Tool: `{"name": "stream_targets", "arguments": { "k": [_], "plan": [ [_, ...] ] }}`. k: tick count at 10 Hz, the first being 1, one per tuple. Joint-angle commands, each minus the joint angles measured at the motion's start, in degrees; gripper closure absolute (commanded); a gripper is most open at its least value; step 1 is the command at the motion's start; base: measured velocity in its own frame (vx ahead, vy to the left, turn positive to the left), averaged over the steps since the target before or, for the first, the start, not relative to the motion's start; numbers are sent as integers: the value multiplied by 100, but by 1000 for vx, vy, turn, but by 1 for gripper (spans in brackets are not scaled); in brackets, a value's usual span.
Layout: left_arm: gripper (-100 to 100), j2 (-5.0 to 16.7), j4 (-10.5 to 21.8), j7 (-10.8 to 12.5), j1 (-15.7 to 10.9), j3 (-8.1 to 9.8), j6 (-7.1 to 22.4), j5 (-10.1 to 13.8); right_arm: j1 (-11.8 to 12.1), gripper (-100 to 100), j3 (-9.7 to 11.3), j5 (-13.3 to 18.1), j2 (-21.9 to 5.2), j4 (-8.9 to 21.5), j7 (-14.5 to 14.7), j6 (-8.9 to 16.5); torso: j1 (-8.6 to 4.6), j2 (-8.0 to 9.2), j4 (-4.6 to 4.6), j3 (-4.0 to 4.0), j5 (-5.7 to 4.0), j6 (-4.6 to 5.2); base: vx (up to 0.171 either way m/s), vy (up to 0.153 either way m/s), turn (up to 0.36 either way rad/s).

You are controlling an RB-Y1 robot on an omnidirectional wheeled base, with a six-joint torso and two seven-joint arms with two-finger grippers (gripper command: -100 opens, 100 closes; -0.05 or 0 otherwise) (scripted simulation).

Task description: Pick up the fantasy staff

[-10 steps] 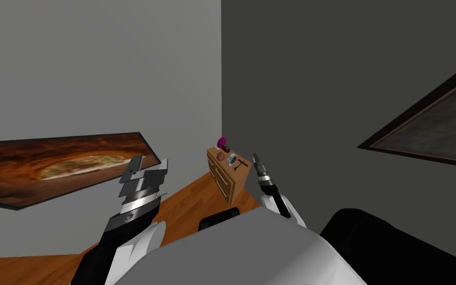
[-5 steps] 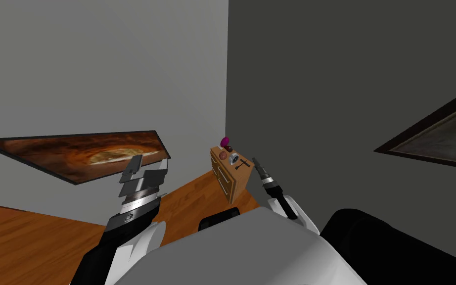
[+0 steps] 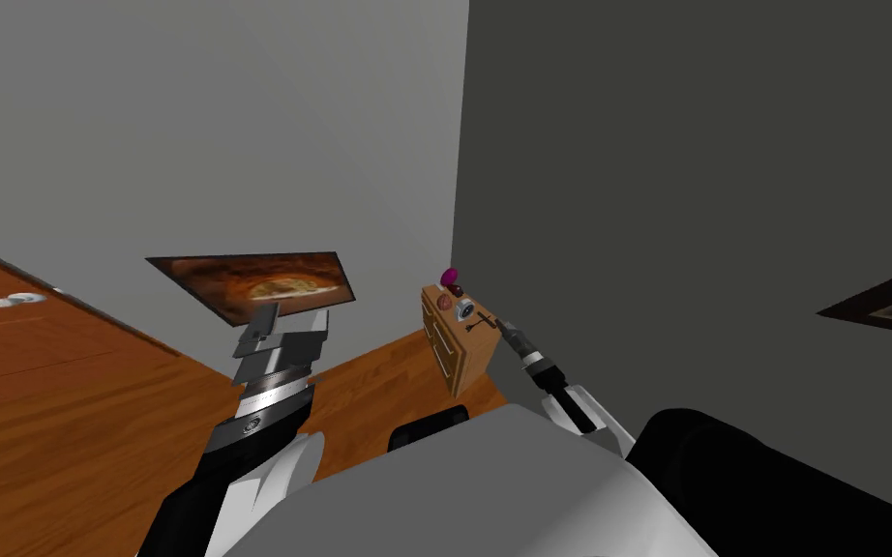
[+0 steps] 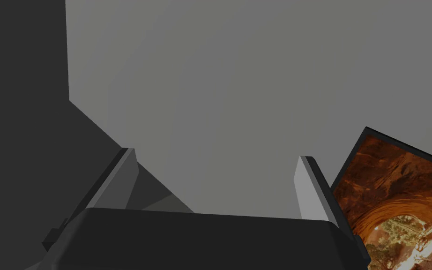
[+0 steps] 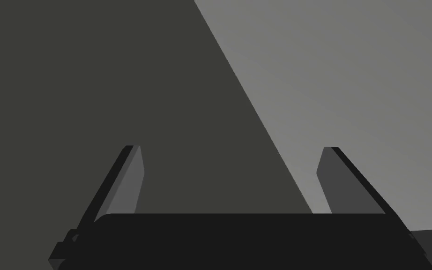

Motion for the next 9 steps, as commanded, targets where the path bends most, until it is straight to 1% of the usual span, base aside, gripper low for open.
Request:
{"name": "stream_targets", "arguments": {
  "k": [1,2,3,4,5,6,7,8,9],
  "plan": [
    [0,0,0,0,0,0,0,0,8,-100,-10,220,-188,67,69,110,0,0,0,0,0,0,-58,-35,119],
    [0,0,0,0,1,1,0,0,94,-100,-77,417,-418,228,168,178,3,-4,0,-2,0,3,-52,-20,210],
    [0,0,0,0,0,0,0,0,94,-100,-77,468,-433,228,168,178,7,-6,-1,-3,1,0,-35,-19,136],
    [0,0,0,0,1,0,0,0,182,-100,-135,702,-669,398,281,249,9,-13,-2,-7,1,3,-30,-25,301],
    [0,0,0,0,0,0,0,0,270,-100,-183,872,-826,534,409,320,6,-15,-3,-8,2,-1,-48,-31,342],
    [0,0,0,0,1,0,0,0,270,-100,-183,965,-938,574,409,320,2,-13,-2,-7,0,0,-40,-24,131],
    [0,0,0,0,2,1,0,0,358,-100,-219,1179,-1142,756,549,392,5,-14,-2,-8,0,4,-37,-19,316],
    [0,0,0,0,1,0,0,0,358,-100,-219,1209,-1196,756,549,392,5,-15,-3,-8,1,-1,-25,-22,124],
    [0,0,0,0,2,1,0,0,444,-100,-244,1437,-1436,943,703,464,6,-20,-3,-11,1,5,-22,-15,197]
  ]
}}
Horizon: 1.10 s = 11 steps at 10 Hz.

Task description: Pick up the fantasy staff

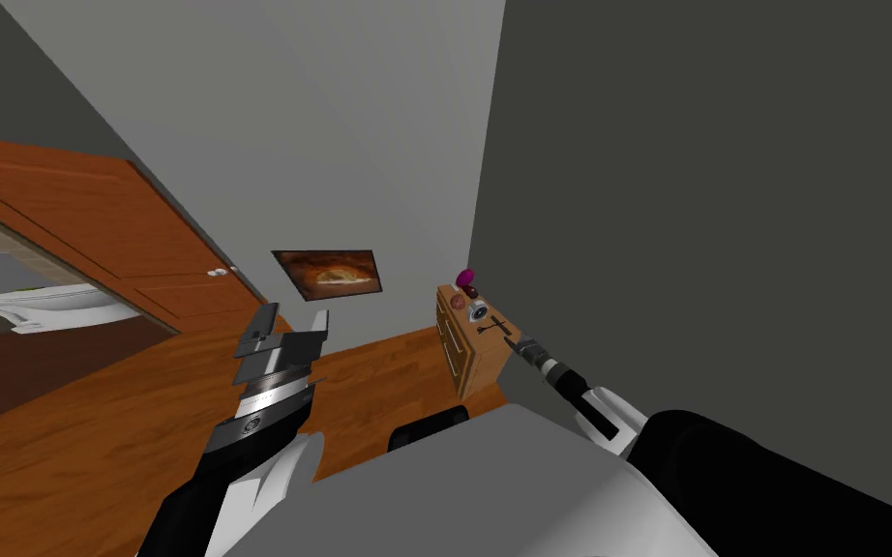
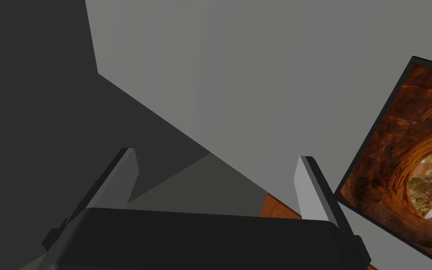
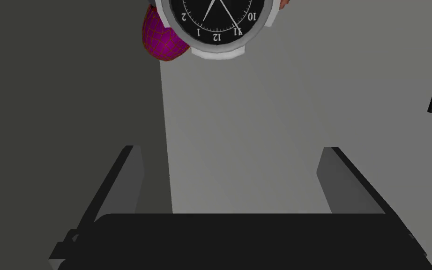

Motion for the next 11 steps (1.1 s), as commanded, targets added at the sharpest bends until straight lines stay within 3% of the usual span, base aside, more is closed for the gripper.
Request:
{"name": "stream_targets", "arguments": {
  "k": [1,2,3,4,5,6,8,11],
  "plan": [
    [0,0,0,0,0,0,0,0,91,-100,4,286,-286,283,255,146,0,0,0,0,0,0,-27,-25,380],
    [0,0,0,0,0,0,0,0,91,-100,4,368,-415,283,255,146,-4,-1,0,-1,-1,-3,-17,-25,193],
    [0,0,0,0,1,1,0,0,174,-100,5,585,-605,472,433,215,-3,-4,0,-2,-1,2,-11,-17,271],
    [0,0,0,0,0,0,0,0,174,-100,5,587,-675,472,433,215,-2,-6,-1,-4,0,-1,-7,-18,141],
    [0,0,0,0,1,1,0,0,254,-100,21,794,-902,660,621,281,0,-9,-2,-5,0,4,-2,-11,298],
    [0,0,0,0,0,0,0,0,254,-100,21,794,-935,660,621,281,1,-11,-2,-6,0,-2,0,-15,108],
    [0,0,0,0,1,0,0,0,403,-100,96,1163,-1343,1028,989,404,2,-14,-3,-8,0,1,10,-14,298],
    [0,0,0,0,1,1,0,0,471,-100,154,1322,-1690,1204,1231,460,0,-22,-4,-12,0,1,17,-19,149]
  ]
}}
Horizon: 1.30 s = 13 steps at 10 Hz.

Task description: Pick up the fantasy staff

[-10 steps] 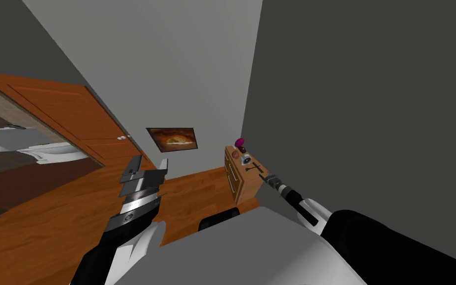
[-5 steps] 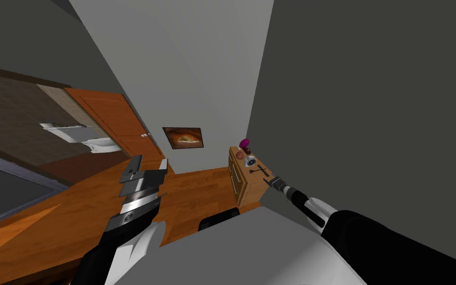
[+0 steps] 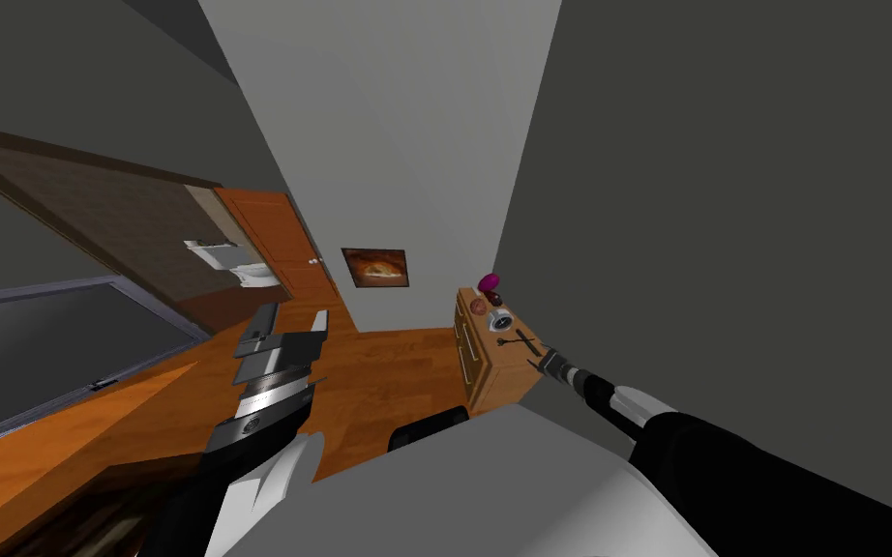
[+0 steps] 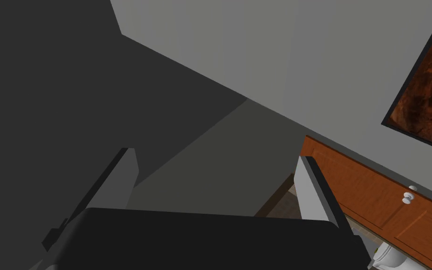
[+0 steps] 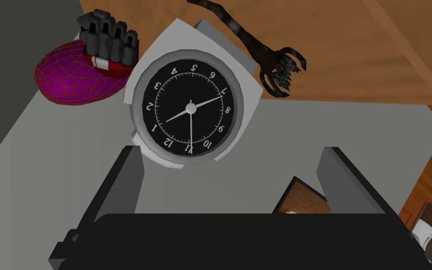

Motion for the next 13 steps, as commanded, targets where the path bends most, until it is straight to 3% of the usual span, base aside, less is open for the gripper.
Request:
{"name": "stream_targets", "arguments": {
  "k": [1,3,5,6,8,9,11,12,13],
  "plan": [
    [0,0,0,0,0,0,0,0,50,-100,85,173,-279,227,269,47,0,0,0,0,0,0,18,-11,246],
    [0,0,0,0,0,0,0,0,108,-100,166,296,-508,389,485,94,-2,-10,-2,-5,0,-5,42,-19,208],
    [0,0,0,0,0,0,0,0,206,-100,353,484,-913,683,848,175,-1,-10,-2,-6,0,-2,45,-21,225],
    [0,0,0,0,0,0,0,0,206,-100,353,484,-934,683,916,175,-3,-14,-3,-8,-1,-4,42,-28,86],
    [0,0,0,0,0,0,0,0,281,-100,569,598,-1306,935,1295,235,-2,-17,-4,-10,0,-1,69,-25,193],
    [0,0,0,0,0,0,0,0,281,-100,569,598,-1306,935,1333,235,-4,-25,-5,-14,-1,-4,55,-28,63],
    [0,0,0,0,1,0,0,0,337,-100,807,644,-1618,1138,1674,275,2,-17,-4,-10,0,0,66,-23,120],
    [0,0,0,0,1,0,0,0,337,-100,807,644,-1618,1138,1721,275,-1,-24,-5,-14,0,-1,61,-28,72],
    [0,0,0,0,1,1,0,0,358,-100,933,645,-1750,1222,1901,286,0,-19,-5,-12,-1,3,63,-16,61]
  ]
}}
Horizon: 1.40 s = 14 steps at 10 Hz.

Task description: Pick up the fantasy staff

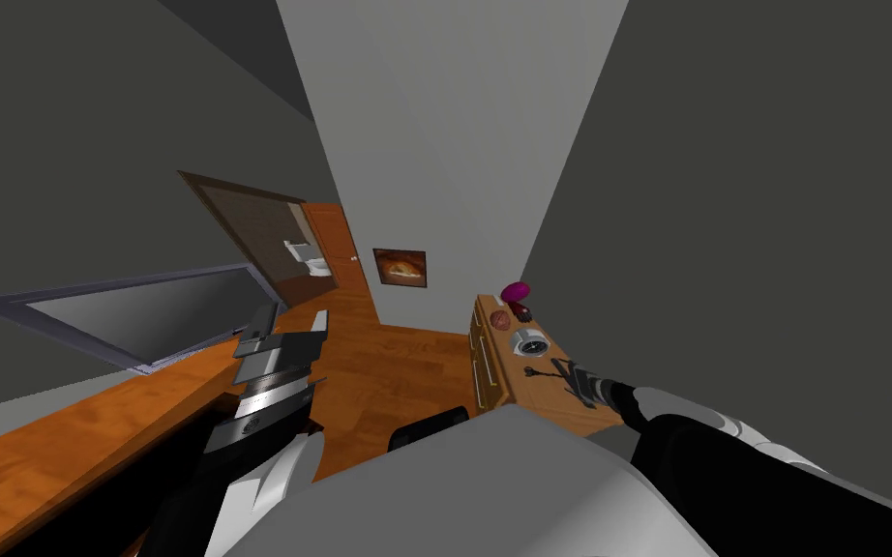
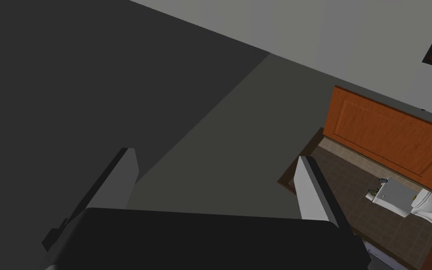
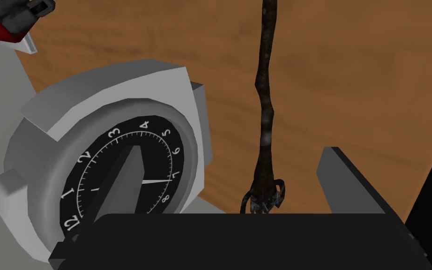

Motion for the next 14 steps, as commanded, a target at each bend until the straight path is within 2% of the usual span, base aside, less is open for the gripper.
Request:
{"name": "stream_targets", "arguments": {
  "k": [1,3,6,9,10,11,12,14],
  "plan": [
    [0,0,0,0,0,0,0,0,2,-100,186,-7,-162,159,286,-20,0,0,0,0,0,0,80,-18,129],
    [0,0,0,0,0,0,0,0,27,-100,452,-61,-331,270,594,-21,-5,-9,-2,-5,-1,0,87,-39,92],
    [0,0,0,0,1,0,0,0,46,-100,831,-185,-447,374,940,-44,1,-12,-3,-7,0,1,92,-21,32],
    [0,0,0,0,0,0,0,0,52,-100,1196,-324,-406,420,1182,-88,5,0,0,0,1,3,72,-13,6],
    [0,0,0,0,0,0,0,0,42,-100,1164,-302,-487,357,1062,1,7,-2,0,-1,0,3,37,-1,0],
    [0,0,0,0,0,0,0,0,34,0,1184,-308,-484,368,1077,-11,9,9,1,4,2,2,6,-1,1],
    [0,0,0,0,0,0,0,0,-75,-100,1289,-247,-290,452,1125,70,10,19,4,11,2,3,10,-28,104],
    [0,0,0,0,0,0,0,0,-185,-100,1396,-187,-96,537,1173,149,-6,22,5,12,-2,2,16,-47,81]
  ]
}}
